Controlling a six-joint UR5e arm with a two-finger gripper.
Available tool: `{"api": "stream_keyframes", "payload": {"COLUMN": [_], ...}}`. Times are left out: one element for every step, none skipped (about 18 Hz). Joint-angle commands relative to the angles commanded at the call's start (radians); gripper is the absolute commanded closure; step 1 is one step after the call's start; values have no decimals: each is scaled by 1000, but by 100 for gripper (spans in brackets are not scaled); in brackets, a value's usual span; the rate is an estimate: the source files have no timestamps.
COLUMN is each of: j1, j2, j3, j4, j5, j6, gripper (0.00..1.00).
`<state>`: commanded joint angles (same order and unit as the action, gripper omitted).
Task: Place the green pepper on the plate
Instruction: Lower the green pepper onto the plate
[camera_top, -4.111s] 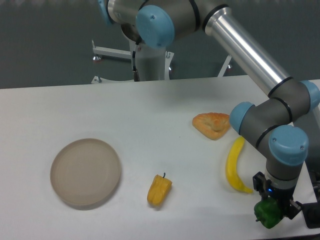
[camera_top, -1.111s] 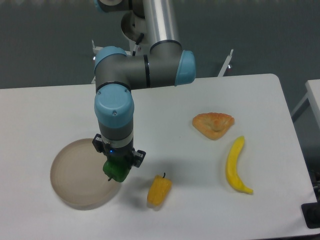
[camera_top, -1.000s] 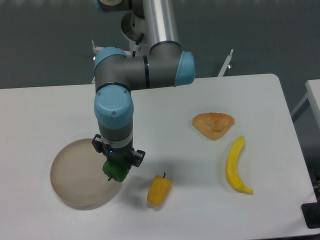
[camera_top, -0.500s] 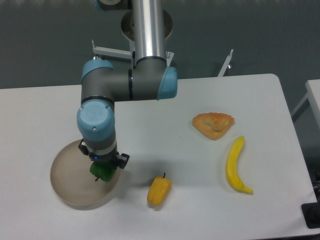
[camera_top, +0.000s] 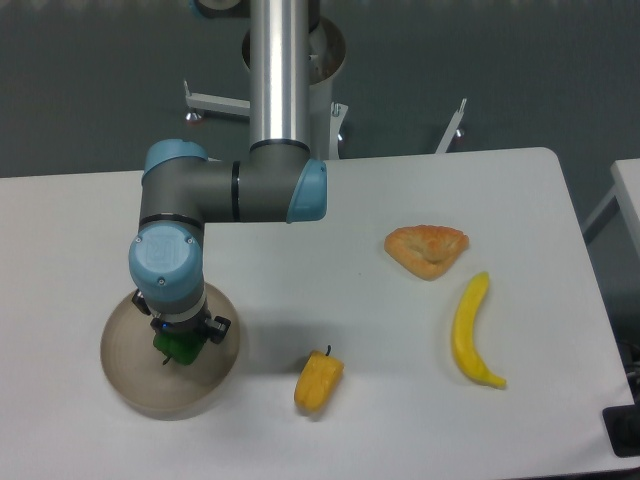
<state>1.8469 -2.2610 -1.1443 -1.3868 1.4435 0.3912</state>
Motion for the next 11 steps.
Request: {"api": "stream_keyframes", "payload": {"j1": [0,0,0,0,-2,-2,-2,-2,-2,-2,-2], "j2": [-5,-5,-6,-5,-3,-3,-3,-5,-5,-5,-5], "j3": [0,0,0,-3,-17,-17,-17,-18,-18,-18,-18], "j4": [3,3,3,3,5,5,5,9,18,21,29], "j5": [0,0,-2,-2,0,0,0,0,0,0,0], "j6": [-2,-2,-2,-3,0,0,3,3,0,0,0], "gripper": [51,51,51,51,51,51,51,51,51,50,46]}}
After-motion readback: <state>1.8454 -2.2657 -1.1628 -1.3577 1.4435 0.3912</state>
